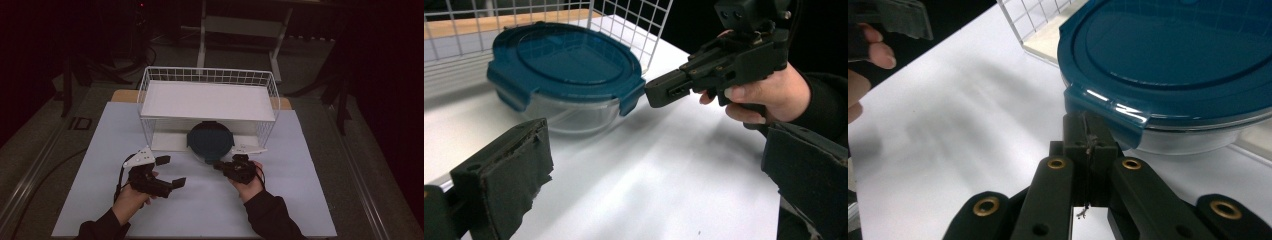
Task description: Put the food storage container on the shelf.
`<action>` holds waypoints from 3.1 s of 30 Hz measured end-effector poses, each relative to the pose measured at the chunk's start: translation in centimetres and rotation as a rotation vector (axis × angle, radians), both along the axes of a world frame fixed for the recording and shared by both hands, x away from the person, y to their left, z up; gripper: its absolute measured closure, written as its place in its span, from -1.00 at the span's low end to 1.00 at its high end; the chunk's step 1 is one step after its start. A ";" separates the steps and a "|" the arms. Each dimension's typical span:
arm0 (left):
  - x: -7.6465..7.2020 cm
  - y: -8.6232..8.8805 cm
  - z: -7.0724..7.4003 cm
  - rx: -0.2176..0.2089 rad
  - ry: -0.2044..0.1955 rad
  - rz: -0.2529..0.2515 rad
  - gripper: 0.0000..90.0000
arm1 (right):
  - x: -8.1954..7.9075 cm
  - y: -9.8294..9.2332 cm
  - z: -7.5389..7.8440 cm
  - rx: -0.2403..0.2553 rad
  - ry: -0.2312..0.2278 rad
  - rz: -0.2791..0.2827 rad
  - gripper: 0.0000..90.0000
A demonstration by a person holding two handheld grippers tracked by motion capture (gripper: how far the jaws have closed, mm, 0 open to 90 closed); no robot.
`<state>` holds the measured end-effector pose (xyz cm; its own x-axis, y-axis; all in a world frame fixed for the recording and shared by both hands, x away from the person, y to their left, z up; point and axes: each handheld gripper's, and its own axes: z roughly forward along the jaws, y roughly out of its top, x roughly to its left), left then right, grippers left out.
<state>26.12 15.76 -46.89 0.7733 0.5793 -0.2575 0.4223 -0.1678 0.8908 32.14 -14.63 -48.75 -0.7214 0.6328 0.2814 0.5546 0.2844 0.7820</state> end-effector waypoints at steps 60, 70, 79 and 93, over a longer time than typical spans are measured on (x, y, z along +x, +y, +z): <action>-3.9 4.5 -2.6 0.005 -0.098 0.152 -1.00 | 4.6 3.1 -1.4 -0.023 -0.043 -0.063 0.68; -4.1 4.6 -2.2 -0.015 -0.116 0.143 -1.00 | 2.7 2.7 -0.4 0.064 -0.087 0.017 -0.67; -4.2 4.6 -2.1 -0.018 -0.135 0.115 -1.00 | 1.1 1.0 0.3 0.074 -0.135 0.033 -0.68; -4.3 4.7 -1.9 -0.035 -0.143 0.100 -1.00 | -1.8 -3.7 0.9 0.087 -0.160 -0.001 -0.67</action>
